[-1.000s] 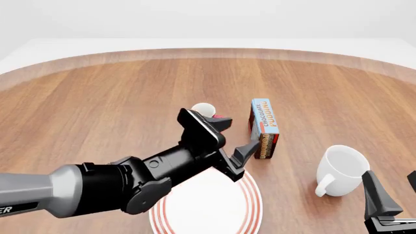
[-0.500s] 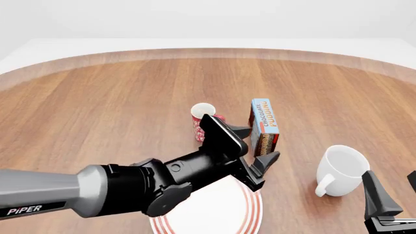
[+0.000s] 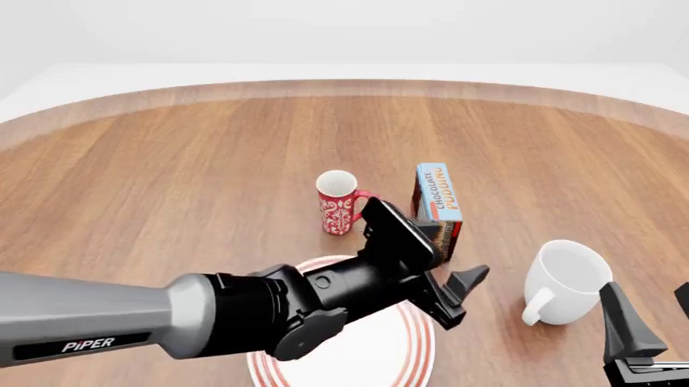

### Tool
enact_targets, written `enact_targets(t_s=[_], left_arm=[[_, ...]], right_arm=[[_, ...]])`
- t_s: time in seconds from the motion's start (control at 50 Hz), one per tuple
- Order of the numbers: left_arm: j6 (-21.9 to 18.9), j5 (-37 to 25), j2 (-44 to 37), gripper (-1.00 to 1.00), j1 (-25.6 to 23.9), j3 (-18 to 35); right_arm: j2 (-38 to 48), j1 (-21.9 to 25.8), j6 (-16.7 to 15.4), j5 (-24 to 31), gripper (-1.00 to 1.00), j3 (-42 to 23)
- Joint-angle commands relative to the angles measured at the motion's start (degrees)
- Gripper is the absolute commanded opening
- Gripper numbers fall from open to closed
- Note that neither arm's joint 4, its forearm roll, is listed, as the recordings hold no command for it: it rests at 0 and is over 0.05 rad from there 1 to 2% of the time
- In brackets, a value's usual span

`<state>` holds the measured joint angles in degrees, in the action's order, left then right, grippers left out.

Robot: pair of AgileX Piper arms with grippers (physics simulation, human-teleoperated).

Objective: Pick up the white mug and put it on the plate, and put the chocolate pudding to the right of the plate.

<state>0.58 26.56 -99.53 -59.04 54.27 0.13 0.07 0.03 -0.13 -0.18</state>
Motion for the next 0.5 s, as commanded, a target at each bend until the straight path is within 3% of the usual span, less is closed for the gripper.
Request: enact_targets(t_s=[0.02, 0.5], left_arm=[[0.34, -1.88, -1.39, 1.00, -1.14, 2.38], [1.79, -4.55, -3.23, 1.00, -3.63, 4.98]], right_arm=[[-0.02, 0.01, 0.04, 0.00, 1.00, 0.00], [-0.03, 0.04, 0.06, -0.05, 1.00, 0.01]])
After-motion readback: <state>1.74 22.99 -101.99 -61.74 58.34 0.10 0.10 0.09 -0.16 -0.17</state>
